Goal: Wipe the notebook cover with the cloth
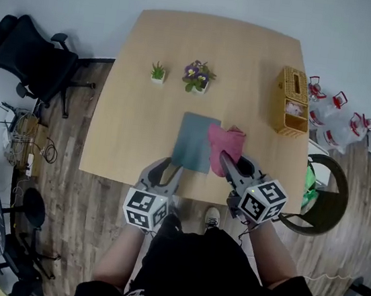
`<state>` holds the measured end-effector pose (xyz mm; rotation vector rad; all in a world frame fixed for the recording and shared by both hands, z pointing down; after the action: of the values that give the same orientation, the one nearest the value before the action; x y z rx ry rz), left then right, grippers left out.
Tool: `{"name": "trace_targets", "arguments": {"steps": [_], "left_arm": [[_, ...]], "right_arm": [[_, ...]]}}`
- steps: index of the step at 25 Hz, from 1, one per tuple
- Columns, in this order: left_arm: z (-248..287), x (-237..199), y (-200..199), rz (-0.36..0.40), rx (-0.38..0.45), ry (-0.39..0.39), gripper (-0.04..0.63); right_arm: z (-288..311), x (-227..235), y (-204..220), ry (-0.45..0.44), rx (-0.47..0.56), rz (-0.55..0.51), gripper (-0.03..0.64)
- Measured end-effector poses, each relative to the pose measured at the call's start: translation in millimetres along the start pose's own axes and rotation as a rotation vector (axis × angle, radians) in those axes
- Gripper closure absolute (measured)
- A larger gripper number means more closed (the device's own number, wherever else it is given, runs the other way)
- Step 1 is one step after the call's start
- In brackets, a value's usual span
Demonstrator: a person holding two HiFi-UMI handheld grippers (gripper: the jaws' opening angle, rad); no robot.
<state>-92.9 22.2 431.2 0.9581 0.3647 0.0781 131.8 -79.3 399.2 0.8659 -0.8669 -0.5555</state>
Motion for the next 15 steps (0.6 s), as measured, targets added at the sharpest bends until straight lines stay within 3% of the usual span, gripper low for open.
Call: {"name": "trace_targets", "arguments": {"steps": [6, 15], "left_arm": [[27, -52, -3, 0.027, -0.081, 0.096, 0.449], [69, -96, 23, 0.056, -0.263, 0.218, 0.448]], "right_arm": [[35, -9, 1, 0.107, 0.001, 0.04, 0.545], [69, -19, 12, 0.229, -0.005, 0.101, 0.545]]}}
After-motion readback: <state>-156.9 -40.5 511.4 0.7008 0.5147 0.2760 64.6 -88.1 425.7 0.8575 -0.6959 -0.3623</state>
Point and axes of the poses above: the fingertips, and each gripper's own axes: z forward along the fingers, x to its right, y out of its underside, the point moved 10 cm from there along -z, backward along the fingers, and after that the axes turned 9 degrees about -x, right-handed, at the moved point
